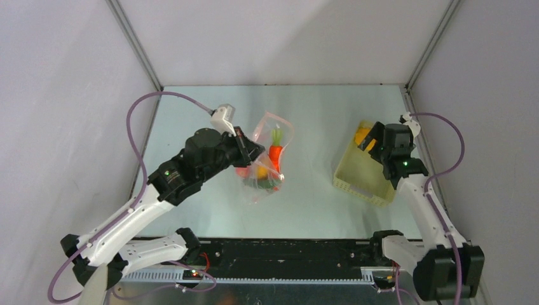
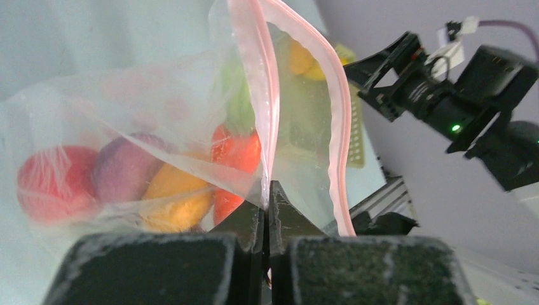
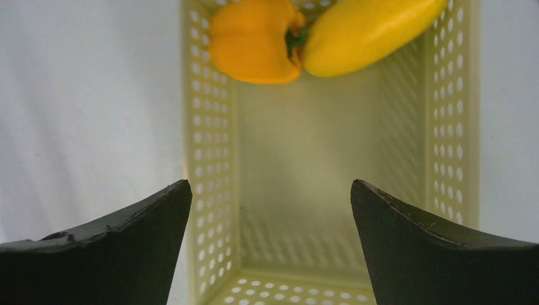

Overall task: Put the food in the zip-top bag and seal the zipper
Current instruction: Pick up the fake vegetable from the bin.

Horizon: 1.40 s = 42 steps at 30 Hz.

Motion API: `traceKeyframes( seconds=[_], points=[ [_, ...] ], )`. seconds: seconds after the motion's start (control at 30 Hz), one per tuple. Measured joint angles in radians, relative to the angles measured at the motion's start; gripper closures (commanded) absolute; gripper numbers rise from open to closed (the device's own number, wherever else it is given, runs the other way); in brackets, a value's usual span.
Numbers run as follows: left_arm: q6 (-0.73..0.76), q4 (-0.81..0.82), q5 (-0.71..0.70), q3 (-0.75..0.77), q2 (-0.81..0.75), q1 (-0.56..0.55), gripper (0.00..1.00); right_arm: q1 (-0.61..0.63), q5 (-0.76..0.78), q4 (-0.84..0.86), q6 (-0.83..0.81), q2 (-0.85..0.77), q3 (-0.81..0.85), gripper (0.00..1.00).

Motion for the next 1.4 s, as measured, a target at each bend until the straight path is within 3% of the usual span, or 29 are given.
traceKeyframes(
  seconds=[0.3,0.53,1.4],
  points=[
    [0.001,-0.114,-0.002,-0.015,0.067,0.010,1.00,-0.090,-0.070,0.003,-0.045,0.254,0.088,0.01],
    [0.001,-0.119,-0.002,-0.015,0.068,0.010,1.00,-0.121,-0.079,0.068,-0.079,0.419,0.184,0.09],
    [0.002,-0.119,0.003,-0.015,0.117,0.010,1.00,-0.169,-0.173,0.204,-0.047,0.668,0.331,0.20]
  ],
)
